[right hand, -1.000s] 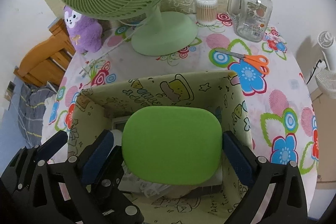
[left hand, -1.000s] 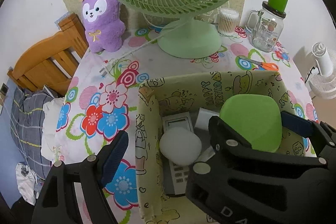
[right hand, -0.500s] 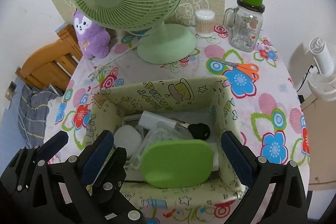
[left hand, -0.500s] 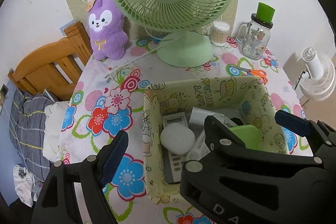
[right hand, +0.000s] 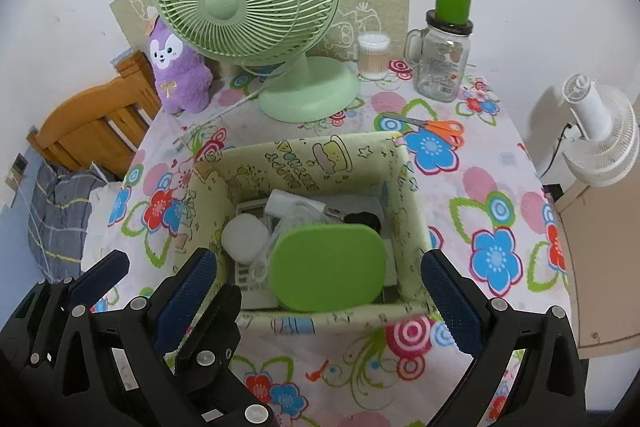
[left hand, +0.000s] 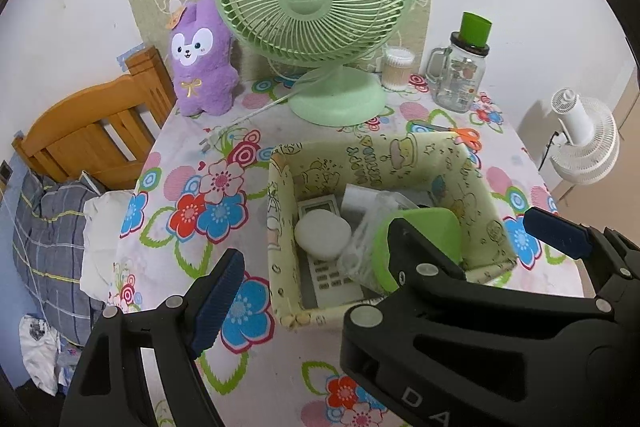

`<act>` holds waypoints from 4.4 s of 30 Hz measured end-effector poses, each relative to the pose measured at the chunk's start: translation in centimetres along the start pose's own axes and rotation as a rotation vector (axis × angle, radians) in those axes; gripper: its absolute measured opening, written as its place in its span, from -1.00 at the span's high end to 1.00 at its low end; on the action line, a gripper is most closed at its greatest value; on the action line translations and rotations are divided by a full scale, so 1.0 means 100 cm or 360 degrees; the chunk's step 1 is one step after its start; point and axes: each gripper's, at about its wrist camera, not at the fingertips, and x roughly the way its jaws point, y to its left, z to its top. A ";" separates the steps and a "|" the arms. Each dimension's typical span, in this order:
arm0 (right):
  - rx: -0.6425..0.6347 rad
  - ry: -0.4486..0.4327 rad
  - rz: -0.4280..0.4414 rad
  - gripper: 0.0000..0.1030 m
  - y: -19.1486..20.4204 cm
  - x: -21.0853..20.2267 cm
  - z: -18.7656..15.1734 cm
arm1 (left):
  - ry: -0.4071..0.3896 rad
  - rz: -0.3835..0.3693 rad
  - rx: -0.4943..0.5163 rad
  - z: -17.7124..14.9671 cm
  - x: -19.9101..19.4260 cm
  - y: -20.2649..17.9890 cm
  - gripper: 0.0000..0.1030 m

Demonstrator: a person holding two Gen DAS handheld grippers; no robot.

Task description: Organize rigid objects

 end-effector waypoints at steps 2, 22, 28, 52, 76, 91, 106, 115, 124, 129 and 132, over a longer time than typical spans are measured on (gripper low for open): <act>0.0004 -0.0013 -0.0021 -1.00 0.000 -0.006 -0.004 | -0.0010 -0.0010 0.0003 -0.004 -0.005 -0.001 -0.64; 0.0026 -0.0159 -0.0192 -1.00 0.001 -0.071 -0.038 | -0.0137 -0.0118 0.0057 -0.032 -0.057 -0.003 -0.84; -0.0014 -0.0221 -0.0245 -1.00 -0.004 -0.096 -0.044 | -0.0201 -0.0129 0.0053 -0.037 -0.074 -0.006 -0.87; 0.0050 -0.0448 -0.0159 -1.00 -0.040 -0.175 -0.017 | -0.0281 0.0001 -0.0007 -0.003 -0.145 0.002 -0.99; 0.0074 -0.0539 -0.0253 -1.00 -0.045 -0.241 -0.031 | -0.0381 -0.0003 -0.0098 -0.010 -0.201 0.013 -0.99; 0.0052 -0.0610 -0.0213 -1.00 -0.045 -0.256 -0.030 | -0.0473 0.0046 -0.0104 -0.003 -0.225 0.013 -1.00; 0.0051 -0.0618 -0.0210 -1.00 -0.042 -0.251 -0.029 | -0.0456 0.0074 -0.0092 -0.003 -0.224 0.011 -1.00; 0.0035 -0.0601 -0.0214 -1.00 -0.041 -0.248 -0.027 | -0.0439 0.0079 -0.0106 -0.002 -0.220 0.012 -1.00; 0.0024 -0.0595 -0.0207 -1.00 -0.041 -0.246 -0.025 | -0.0445 0.0091 -0.0111 -0.002 -0.220 0.013 -1.00; 0.0017 -0.0598 -0.0199 -1.00 -0.040 -0.244 -0.024 | -0.0449 0.0099 -0.0115 0.000 -0.220 0.013 -1.00; 0.0010 -0.0598 -0.0196 -1.00 -0.039 -0.243 -0.023 | -0.0445 0.0102 -0.0116 0.000 -0.219 0.015 -1.00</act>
